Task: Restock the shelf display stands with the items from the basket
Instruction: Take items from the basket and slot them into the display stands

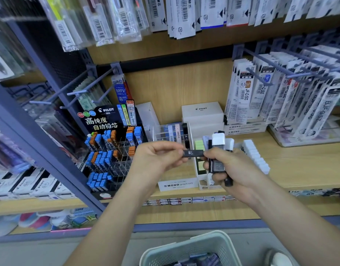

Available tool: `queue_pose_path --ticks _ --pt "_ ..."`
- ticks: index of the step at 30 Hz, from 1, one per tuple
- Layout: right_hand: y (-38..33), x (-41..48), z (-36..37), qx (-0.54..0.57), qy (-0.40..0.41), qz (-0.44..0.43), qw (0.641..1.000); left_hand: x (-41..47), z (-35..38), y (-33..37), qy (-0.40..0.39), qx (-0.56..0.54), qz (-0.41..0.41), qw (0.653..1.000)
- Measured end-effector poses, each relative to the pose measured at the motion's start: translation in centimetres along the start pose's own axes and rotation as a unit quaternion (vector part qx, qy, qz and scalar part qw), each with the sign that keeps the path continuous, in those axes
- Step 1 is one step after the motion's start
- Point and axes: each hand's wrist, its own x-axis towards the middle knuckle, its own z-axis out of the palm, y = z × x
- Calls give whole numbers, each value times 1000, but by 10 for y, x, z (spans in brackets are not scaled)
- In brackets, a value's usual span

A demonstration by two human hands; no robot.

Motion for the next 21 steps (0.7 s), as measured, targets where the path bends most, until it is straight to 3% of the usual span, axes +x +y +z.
queue_pose_path --ticks 5,9,12,21 --pt "0 3 0 -38 -3 -10 999 -3 9 -12 -62 150 -24 986" --pt "-2 5 -3 -14 -5 9 1000 1 12 -12 -87 249 19 964" --pt "-12 10 -13 29 18 12 999 18 7 -6 -22 222 38 974" --pt "-14 24 -30 41 43 24 998 74 -2 -32 44 114 -15 992"
